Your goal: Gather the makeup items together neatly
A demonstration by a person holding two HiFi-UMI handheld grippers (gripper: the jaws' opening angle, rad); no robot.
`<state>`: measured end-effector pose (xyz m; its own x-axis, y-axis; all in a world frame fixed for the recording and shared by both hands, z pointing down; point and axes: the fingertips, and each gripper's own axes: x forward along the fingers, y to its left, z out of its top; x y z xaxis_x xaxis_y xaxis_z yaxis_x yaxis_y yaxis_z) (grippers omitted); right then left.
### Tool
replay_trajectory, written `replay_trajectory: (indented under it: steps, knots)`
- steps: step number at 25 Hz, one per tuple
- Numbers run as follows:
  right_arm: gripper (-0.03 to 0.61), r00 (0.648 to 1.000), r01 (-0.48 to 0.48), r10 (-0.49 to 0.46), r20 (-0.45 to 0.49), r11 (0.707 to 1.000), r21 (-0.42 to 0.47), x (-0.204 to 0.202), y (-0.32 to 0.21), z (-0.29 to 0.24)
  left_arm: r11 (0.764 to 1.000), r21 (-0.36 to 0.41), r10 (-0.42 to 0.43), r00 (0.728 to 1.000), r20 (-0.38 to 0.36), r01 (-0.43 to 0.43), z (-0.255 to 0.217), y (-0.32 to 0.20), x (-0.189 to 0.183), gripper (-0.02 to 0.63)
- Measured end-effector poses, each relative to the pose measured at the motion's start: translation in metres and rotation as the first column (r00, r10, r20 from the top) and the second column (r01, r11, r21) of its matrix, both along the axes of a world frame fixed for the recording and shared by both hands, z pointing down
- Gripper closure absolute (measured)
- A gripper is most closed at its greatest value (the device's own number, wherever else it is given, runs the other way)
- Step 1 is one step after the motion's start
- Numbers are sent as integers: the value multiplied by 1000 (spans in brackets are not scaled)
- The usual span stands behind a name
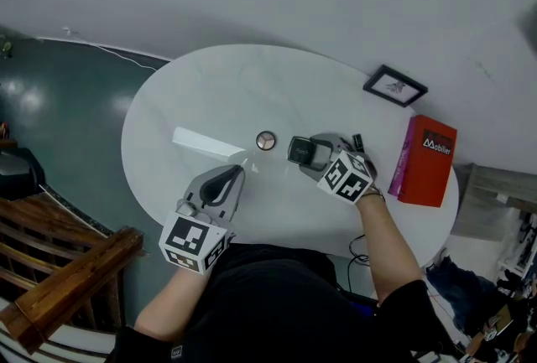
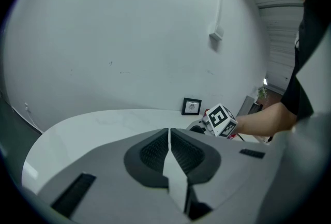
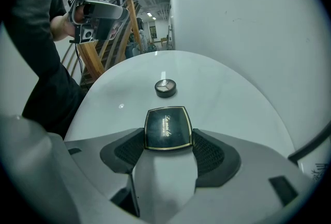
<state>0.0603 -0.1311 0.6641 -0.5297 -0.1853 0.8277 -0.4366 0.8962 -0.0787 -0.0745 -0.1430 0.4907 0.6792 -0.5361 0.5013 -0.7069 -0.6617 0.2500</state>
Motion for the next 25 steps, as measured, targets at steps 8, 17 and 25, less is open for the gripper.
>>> replay_trajectory:
  steps: [8,17,25]
  knots:
    - [314,999,-43,41,24,997,64,1,-4,-19,1000,9,8,1000,-16,-8,-6,8,-10,590]
    - [316,911,-301,242,334,944,137,-12,-20,-132,993,109,63,995,-76,-54,-48,6,-21,589]
    - [330,772,-464,310,556,871,160,-35,1,-230,972,196,160,973,-165,-126,-82,15,-25,589]
